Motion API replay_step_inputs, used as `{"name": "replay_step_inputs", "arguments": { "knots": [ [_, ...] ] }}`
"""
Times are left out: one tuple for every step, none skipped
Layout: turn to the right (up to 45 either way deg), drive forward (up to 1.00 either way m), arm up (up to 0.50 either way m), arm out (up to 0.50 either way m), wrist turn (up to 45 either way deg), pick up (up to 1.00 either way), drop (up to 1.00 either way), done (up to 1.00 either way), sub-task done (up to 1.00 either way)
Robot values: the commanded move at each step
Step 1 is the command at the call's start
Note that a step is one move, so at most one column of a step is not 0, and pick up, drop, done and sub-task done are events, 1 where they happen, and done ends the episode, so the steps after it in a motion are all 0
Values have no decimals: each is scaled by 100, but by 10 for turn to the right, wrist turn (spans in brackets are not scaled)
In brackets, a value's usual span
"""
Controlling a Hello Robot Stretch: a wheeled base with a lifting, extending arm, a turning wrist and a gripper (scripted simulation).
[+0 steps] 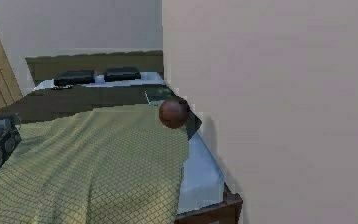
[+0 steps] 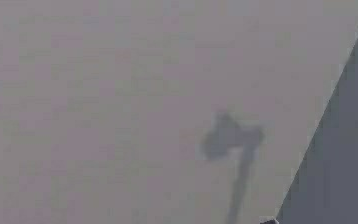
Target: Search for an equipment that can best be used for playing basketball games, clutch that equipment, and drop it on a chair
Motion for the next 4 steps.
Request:
{"name": "replay_step_inputs", "arguments": {
  "knots": [
    [270, 0, 0, 0, 0, 0, 0, 0, 0],
    [0, 45, 0, 0, 0, 0, 0, 0, 0],
    [-450, 0, 0, 0, 0, 0, 0, 0, 0],
    [-450, 0, 0, 0, 0, 0, 0, 0, 0]
  ]
}}
